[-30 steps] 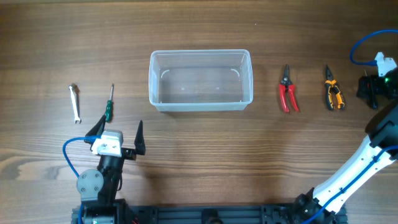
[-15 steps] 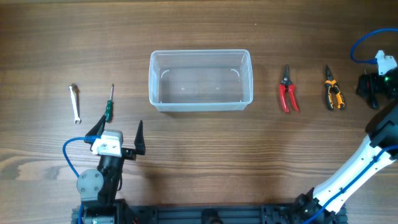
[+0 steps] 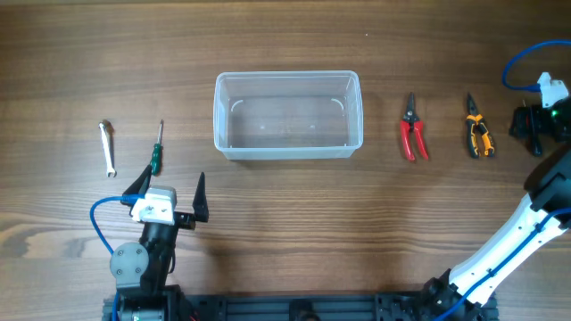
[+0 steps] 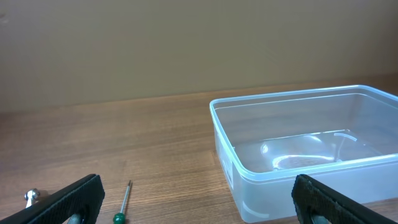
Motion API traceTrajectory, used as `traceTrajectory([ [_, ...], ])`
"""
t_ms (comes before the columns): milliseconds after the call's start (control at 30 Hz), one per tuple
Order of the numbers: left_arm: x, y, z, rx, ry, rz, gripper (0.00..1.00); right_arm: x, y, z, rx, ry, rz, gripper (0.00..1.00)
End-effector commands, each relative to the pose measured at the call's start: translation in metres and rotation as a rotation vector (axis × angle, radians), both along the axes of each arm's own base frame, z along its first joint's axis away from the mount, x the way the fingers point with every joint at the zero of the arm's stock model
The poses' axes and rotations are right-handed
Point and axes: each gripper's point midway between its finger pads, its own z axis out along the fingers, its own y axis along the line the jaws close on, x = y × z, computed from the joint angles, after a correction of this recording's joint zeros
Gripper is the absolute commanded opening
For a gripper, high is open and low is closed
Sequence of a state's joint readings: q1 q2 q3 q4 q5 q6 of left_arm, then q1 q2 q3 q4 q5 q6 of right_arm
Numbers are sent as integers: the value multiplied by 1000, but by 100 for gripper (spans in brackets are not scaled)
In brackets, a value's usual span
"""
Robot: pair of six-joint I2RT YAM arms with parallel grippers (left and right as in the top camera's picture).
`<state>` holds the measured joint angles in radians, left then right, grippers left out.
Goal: Pack container
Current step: 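Lower the right gripper and close it on the screwdriver handle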
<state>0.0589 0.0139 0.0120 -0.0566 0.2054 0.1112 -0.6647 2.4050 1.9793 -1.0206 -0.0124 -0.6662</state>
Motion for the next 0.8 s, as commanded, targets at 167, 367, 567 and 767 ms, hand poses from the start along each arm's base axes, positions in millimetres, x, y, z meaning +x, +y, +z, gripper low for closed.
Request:
traceTrajectory([
  [167, 0, -1, -2, 12, -1, -2, 100, -4, 8, -23, 44, 32, -10, 100],
  [367, 0, -1, -2, 12, -1, -2, 100, -4, 8, -23, 44, 31, -9, 100],
  [567, 0, -1, -2, 12, -1, -2, 100, -4, 9, -23, 46, 33, -10, 97],
  [767, 0, -1, -2, 12, -1, -2, 100, -4, 8, -23, 44, 32, -10, 75],
])
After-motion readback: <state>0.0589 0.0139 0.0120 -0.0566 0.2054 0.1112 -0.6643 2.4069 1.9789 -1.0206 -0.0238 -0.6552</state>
